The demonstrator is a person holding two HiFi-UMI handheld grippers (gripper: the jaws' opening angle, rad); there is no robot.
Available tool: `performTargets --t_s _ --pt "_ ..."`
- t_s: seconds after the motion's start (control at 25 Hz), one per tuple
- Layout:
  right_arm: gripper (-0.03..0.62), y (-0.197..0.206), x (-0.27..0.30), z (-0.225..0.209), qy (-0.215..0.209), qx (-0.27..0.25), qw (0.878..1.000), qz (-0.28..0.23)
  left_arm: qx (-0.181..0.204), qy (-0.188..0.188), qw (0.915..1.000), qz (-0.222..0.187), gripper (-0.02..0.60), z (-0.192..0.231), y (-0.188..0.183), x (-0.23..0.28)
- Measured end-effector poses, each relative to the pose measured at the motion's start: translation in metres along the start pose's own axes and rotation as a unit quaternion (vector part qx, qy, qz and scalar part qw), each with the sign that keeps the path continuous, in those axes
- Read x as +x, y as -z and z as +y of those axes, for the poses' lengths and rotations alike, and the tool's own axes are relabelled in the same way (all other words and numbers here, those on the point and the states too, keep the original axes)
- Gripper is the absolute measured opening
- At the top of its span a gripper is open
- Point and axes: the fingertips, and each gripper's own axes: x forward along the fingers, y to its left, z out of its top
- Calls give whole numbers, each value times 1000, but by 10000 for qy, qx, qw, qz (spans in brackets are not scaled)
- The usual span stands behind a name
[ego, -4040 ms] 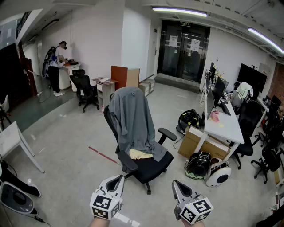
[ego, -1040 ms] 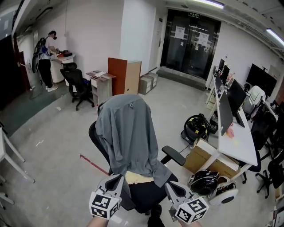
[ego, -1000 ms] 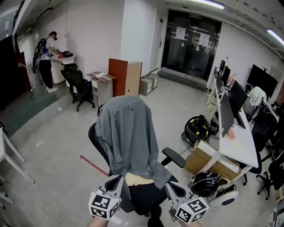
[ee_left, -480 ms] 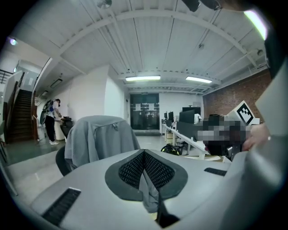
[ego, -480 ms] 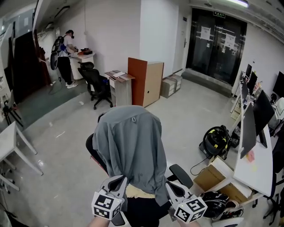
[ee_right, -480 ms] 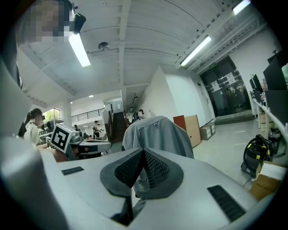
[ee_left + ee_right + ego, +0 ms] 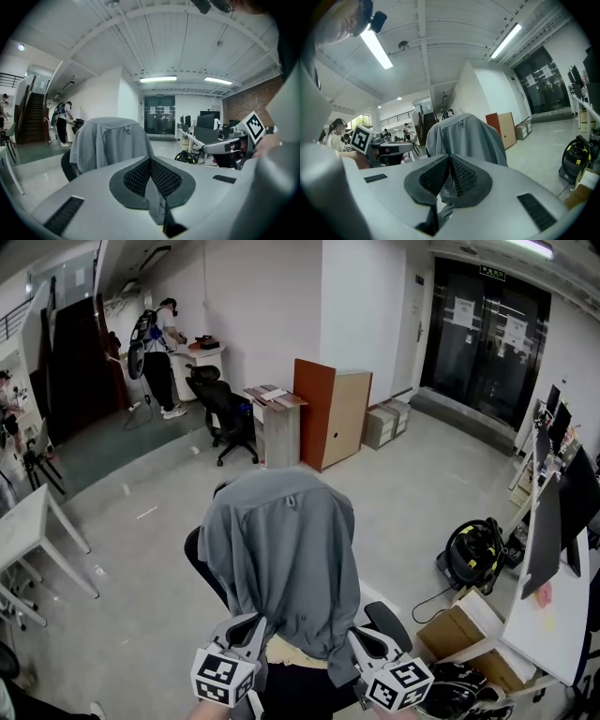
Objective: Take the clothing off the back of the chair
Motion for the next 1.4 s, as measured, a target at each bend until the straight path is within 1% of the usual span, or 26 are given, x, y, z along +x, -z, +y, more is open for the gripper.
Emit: performTargets --t_s 0.16,0.32,0.36,0.4,0.44,0.56,0.72,0.88,1.04,1.16,1.28,1.4 --pt "15 1 14 19 -37 -100 9998 139 -112 -31 9999 -128 6 18 3 -8" --pt "23 5 25 38 62 -166 9994 305 -161 23 9997 -190 6 35 10 -17" --pt "37 8 27 42 88 -178 9991 384 -159 34 9997 -188 6 39 12 -18" --pt "72 12 29 45 100 -196 9987 466 -164 36 9997 -186 6 44 14 -18" --pt "87 15 32 47 98 -220 9983 535 -180 29 9997 -186 6 49 16 -17" --pt "106 17 43 43 100 -314 9974 639 -266 -5 9995 -193 6 60 19 -9" --pt "124 1 69 19 83 -440 9973 584 -359 -117 9992 -132 6 74 22 11" --pt "144 -18 96 -20 -20 -586 9966 574 -432 -375 9983 -131 6 80 13 38" --pt "167 -29 132 -54 -256 -725 9945 709 -478 -657 9966 -114 6 83 1 66" --pt "186 -33 164 -79 -413 -814 9922 854 -533 -812 9953 -48 6 80 0 80" --pt "209 -36 196 -106 -471 -824 9904 1002 -542 -954 9939 82 8 77 3 93" --pt "227 -37 223 -127 -477 -727 9895 1158 -523 -1121 9922 176 8 81 1 97"
